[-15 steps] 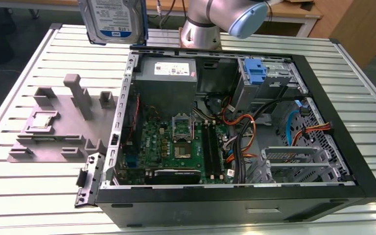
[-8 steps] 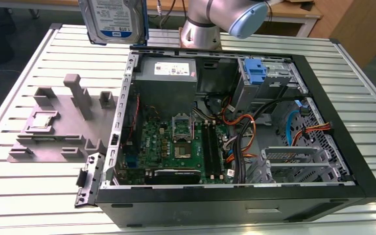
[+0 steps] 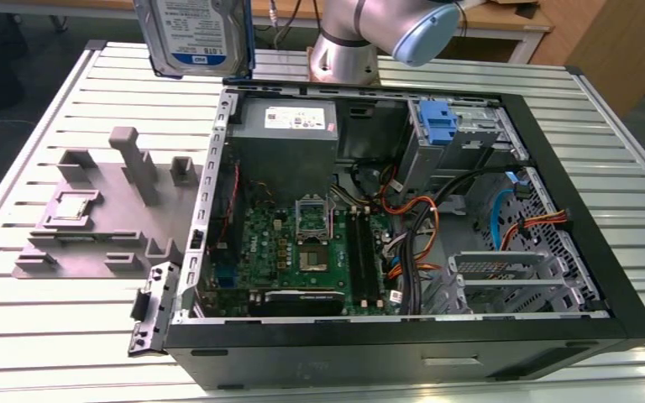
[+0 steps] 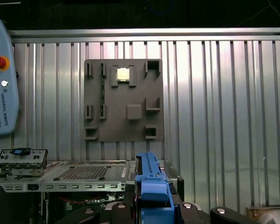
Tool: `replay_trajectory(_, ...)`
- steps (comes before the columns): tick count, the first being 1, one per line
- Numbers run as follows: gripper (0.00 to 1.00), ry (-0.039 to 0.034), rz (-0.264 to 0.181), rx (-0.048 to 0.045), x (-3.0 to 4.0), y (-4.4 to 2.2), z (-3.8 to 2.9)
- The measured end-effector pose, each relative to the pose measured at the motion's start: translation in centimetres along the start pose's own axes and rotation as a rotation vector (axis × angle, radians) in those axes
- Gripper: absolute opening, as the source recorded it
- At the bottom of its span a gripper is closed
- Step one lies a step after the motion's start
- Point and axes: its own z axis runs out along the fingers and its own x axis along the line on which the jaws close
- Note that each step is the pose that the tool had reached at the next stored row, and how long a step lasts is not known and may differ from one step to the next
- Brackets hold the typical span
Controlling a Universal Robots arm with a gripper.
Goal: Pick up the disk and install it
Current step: 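Pick up the disk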
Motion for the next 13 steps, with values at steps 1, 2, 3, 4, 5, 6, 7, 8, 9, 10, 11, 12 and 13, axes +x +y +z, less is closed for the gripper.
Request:
replay_trajectory(1,0.37,-0.0001,0.0,0.0,0.0,-0.05,0.0)
replay_trajectory(2,0.37,-0.0001,0.0,0.0001,0.0,-0.12,0.0)
replay_trajectory(3,0.37,0.0,0.0,0.0001,-0.01,-0.22,0.0)
replay_trajectory(4,0.37,-0.0001,0.0,0.0002,-0.01,-0.38,0.0)
replay_trajectory(5,0.37,-0.0001,0.0,0.0001,-0.02,-0.54,0.0)
replay_trajectory(6,0.37,0.0,0.0,0.0,-0.03,-0.71,-0.01)
replay_trajectory(7,0.37,-0.0001,0.0,0.0001,-0.03,-0.89,0.0)
replay_trajectory(8,0.37,0.0,0.0,0.0001,-0.04,-1.06,-0.01)
replay_trajectory(9,0.37,0.0,0.0,0.0001,-0.04,-1.22,-0.01)
replay_trajectory(10,0.37,0.0,0.0,0.0001,-0.05,-1.38,-0.01)
replay_trajectory(11,0.37,0.0,0.0,0.0001,-0.05,-1.54,-0.01)
replay_trajectory(12,0.37,0.0,0.0,0.0001,-0.06,-1.74,-0.02)
replay_trajectory(13,0.37,0.0,0.0,0.0001,-0.07,-1.94,-0.02)
